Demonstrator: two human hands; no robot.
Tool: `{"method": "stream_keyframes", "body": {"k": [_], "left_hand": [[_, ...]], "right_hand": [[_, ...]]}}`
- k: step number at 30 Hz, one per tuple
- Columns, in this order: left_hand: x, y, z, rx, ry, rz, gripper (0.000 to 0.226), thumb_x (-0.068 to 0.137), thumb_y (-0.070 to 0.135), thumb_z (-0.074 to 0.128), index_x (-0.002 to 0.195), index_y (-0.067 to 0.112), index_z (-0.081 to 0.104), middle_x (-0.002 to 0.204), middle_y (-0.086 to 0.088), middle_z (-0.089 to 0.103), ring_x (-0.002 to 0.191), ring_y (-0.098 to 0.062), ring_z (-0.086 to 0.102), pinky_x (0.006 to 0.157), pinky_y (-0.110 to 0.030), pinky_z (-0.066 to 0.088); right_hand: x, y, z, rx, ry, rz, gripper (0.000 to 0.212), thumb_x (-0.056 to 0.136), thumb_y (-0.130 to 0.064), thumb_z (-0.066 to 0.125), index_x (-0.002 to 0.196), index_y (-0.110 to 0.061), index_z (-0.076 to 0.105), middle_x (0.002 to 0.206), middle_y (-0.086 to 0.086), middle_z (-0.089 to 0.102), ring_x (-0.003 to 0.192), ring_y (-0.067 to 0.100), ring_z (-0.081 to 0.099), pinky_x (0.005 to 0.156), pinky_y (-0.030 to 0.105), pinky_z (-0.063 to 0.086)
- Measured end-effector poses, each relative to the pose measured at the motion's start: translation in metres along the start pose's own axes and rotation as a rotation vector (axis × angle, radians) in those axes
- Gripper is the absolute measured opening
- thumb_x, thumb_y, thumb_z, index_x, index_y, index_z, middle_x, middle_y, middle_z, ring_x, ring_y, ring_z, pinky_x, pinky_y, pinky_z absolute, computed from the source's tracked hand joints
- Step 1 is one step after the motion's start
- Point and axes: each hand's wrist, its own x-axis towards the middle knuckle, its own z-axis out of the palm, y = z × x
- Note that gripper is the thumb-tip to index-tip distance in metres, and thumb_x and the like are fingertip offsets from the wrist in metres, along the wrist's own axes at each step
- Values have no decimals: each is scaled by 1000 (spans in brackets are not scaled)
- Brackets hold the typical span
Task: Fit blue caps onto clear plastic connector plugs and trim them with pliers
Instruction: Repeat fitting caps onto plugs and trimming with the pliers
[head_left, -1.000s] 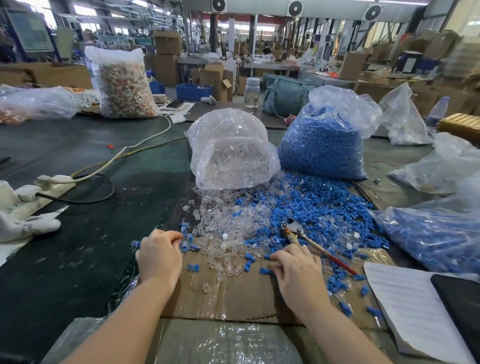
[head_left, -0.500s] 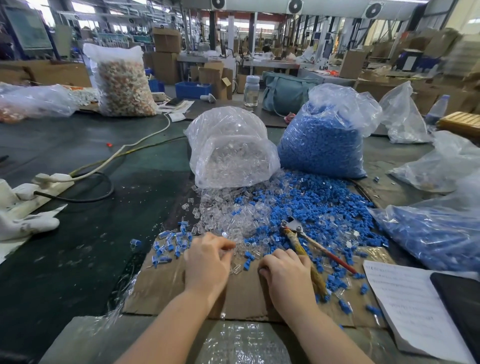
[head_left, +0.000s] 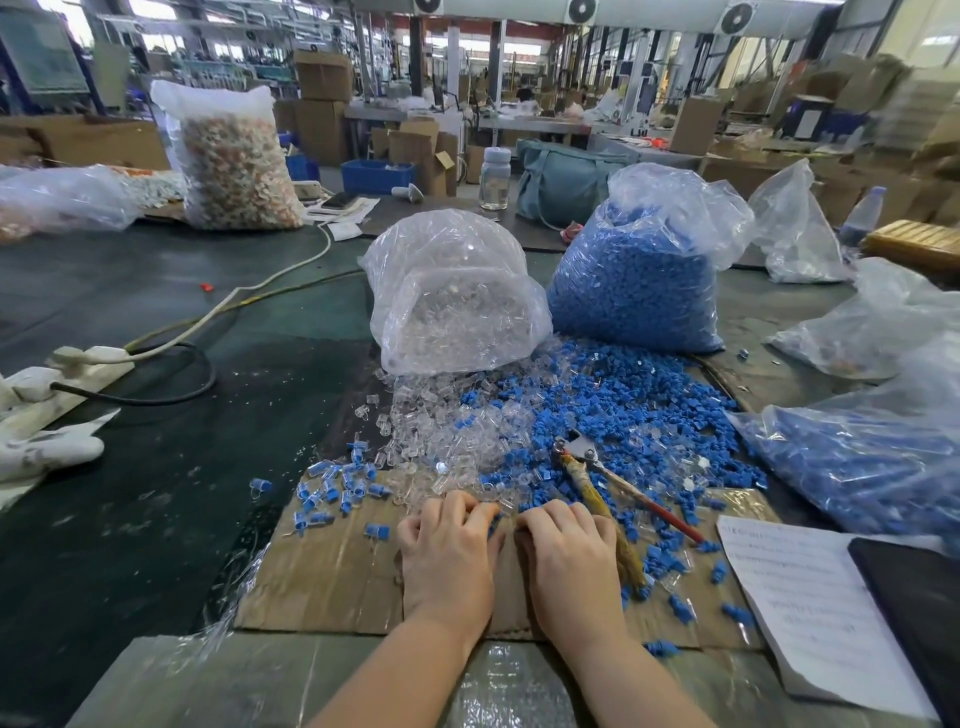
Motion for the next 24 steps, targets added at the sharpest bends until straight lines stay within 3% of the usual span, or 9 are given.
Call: {"method": "stream_keyframes", "body": {"k": [24], "left_hand": [[-4, 0, 1, 44, 12, 53, 32, 99, 35, 31, 129, 37, 42, 121, 13, 44, 112, -12, 34, 88, -31, 14]], "right_hand": [[-5, -1, 1, -19, 42, 17, 23, 63, -3, 81, 70, -17, 63, 69, -1, 60, 65, 21, 59, 61, 36, 51]]}}
